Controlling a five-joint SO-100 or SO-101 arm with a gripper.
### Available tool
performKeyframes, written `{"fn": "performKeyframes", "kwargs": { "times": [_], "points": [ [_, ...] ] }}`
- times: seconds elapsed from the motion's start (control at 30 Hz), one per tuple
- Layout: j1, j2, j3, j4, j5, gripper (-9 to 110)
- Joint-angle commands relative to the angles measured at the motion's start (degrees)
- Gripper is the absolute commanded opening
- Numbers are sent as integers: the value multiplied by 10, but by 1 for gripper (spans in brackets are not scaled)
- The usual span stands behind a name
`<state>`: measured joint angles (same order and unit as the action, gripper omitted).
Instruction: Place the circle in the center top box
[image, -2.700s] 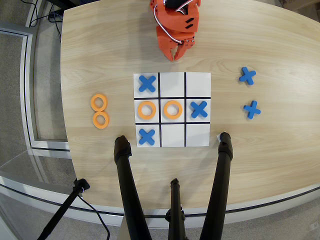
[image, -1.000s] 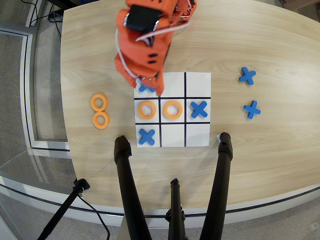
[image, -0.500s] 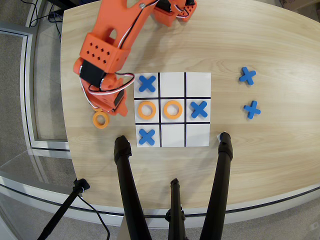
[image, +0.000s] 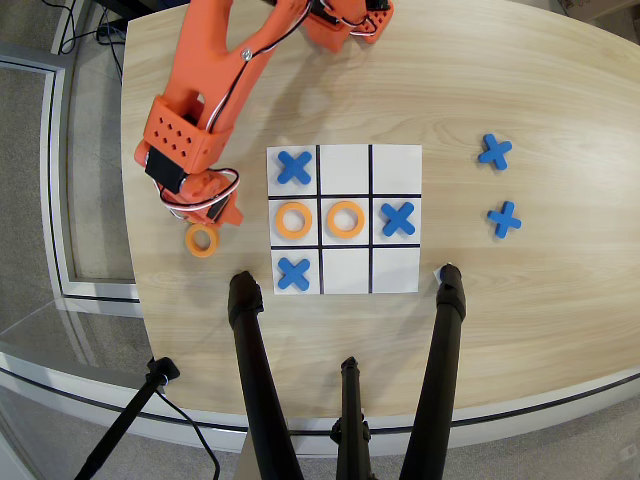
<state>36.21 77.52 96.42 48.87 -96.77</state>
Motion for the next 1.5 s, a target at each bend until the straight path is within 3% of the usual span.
{"fn": "performKeyframes", "kwargs": {
  "times": [0.0,0.87,1.47],
  "points": [
    [3,-11,-38,-2,-5,25],
    [21,-90,-83,10,-32,25],
    [42,-99,-87,119,-66,22]
  ]
}}
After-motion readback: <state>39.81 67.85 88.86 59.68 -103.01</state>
